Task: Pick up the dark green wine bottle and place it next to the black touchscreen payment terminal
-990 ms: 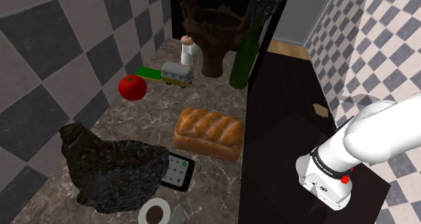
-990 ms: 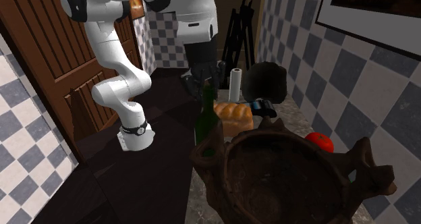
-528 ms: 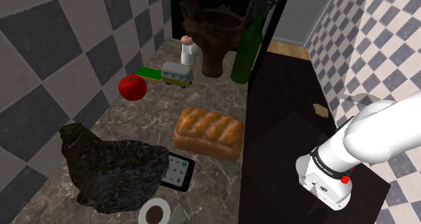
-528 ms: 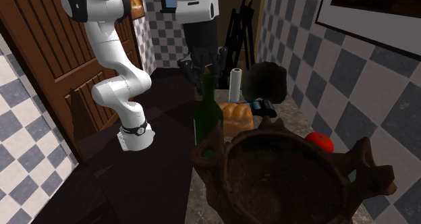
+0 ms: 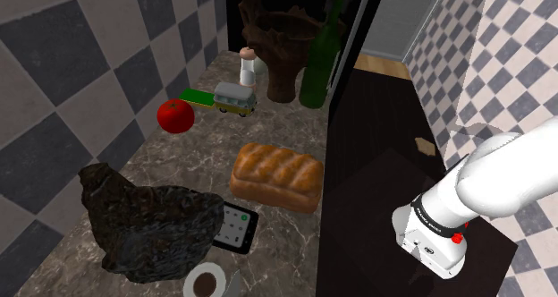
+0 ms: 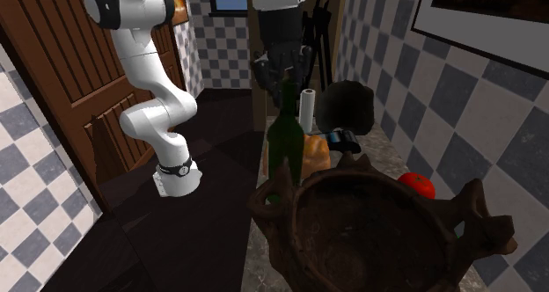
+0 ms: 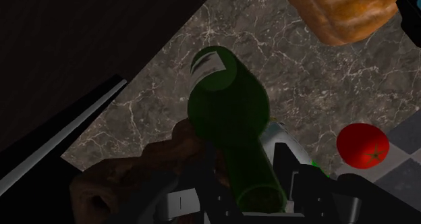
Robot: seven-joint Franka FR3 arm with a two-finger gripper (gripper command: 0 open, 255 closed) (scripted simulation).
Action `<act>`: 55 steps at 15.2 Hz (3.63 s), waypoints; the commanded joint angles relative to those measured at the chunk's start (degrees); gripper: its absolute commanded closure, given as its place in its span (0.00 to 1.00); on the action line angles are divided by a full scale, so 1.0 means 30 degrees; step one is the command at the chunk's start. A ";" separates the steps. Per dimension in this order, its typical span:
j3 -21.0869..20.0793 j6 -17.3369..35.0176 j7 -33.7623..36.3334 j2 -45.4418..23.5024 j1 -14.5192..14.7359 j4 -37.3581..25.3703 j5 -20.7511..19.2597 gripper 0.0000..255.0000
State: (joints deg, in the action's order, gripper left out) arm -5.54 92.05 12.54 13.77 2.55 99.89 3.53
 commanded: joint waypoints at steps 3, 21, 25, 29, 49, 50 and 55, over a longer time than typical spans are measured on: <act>-0.1172 0.0042 0.1862 -0.1283 0.0652 -0.1334 -0.0108 1.00; -0.4968 -0.3606 0.9872 -1.2658 0.6231 -1.5962 -0.4355 1.00; -0.4887 -0.4069 1.0360 -1.4312 0.7279 -1.8046 -0.4937 1.00; -0.5012 -0.2140 1.0428 -1.3032 0.6582 -1.4825 -0.4500 1.00; -0.5023 0.3814 1.0500 -1.0983 0.5432 -0.6859 -0.3804 1.00; -0.5023 0.3814 1.0500 -1.0984 0.5433 -0.6861 -0.3804 1.00; -0.5023 0.3813 1.0500 -1.0984 0.5433 -0.6861 -0.3804 1.00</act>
State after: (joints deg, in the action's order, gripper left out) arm -20.61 103.47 44.05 -19.20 18.85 79.31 -7.89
